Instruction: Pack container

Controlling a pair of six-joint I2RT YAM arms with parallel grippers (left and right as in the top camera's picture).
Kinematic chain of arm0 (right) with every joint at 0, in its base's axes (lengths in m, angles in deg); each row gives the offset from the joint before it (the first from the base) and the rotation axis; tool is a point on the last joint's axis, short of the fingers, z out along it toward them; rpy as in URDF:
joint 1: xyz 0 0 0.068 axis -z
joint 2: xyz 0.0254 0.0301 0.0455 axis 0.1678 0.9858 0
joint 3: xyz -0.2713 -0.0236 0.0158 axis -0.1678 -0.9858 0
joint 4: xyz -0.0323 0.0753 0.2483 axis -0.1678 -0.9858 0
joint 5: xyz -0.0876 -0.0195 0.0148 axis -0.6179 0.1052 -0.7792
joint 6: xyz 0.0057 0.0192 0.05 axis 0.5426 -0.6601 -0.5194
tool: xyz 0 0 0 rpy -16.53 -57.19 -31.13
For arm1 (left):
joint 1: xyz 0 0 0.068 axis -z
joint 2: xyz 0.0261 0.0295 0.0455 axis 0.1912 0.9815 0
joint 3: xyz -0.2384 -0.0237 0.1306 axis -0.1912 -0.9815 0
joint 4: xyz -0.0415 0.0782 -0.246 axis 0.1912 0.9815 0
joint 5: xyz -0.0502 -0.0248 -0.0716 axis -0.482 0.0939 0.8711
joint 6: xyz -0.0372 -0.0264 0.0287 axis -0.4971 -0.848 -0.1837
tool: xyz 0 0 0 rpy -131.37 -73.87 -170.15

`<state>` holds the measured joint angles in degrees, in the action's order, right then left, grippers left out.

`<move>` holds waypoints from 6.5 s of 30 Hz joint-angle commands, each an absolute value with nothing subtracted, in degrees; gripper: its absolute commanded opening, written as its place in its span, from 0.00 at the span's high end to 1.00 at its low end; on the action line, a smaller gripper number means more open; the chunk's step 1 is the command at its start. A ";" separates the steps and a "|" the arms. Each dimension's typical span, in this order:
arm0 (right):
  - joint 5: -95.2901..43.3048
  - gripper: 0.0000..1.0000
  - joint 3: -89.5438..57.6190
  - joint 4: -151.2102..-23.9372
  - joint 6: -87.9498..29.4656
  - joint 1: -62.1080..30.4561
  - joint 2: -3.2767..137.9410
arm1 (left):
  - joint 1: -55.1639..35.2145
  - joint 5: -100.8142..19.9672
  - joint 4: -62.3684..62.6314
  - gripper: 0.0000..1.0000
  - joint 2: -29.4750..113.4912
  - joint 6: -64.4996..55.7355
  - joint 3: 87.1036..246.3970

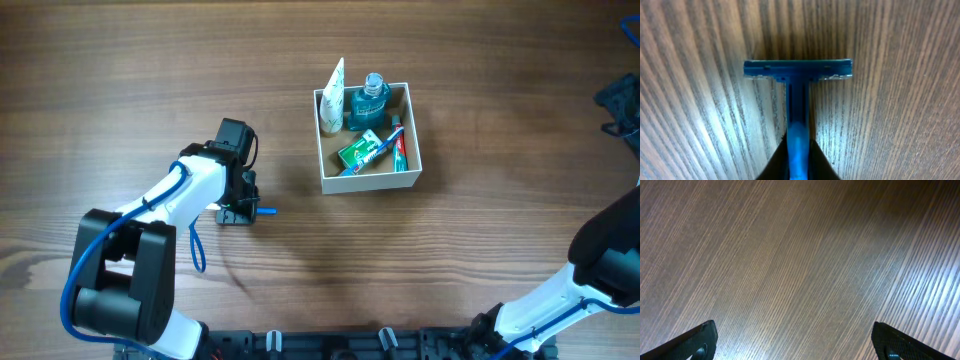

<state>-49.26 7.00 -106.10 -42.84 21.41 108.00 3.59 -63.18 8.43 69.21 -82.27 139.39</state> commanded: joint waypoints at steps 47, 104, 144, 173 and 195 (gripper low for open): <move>-48.98 0.00 6.80 -105.97 -42.40 21.47 107.69 | 27.50 -85.69 -7.46 0.96 73.86 -22.25 190.38; -48.98 0.00 6.80 -105.94 -42.40 21.47 107.69 | 27.32 -81.08 14.42 0.00 62.48 31.36 190.29; -48.98 0.00 6.80 -105.94 -42.38 21.47 107.69 | 20.75 -78.83 32.56 0.00 52.97 10.05 190.27; -48.98 0.00 6.80 -105.94 -42.40 21.47 107.69 | -9.59 -67.20 -3.97 0.00 17.10 2.45 138.66; -48.98 0.00 6.80 -105.94 -42.40 21.47 107.69 | -15.19 -66.35 -21.26 0.00 -24.36 2.45 101.33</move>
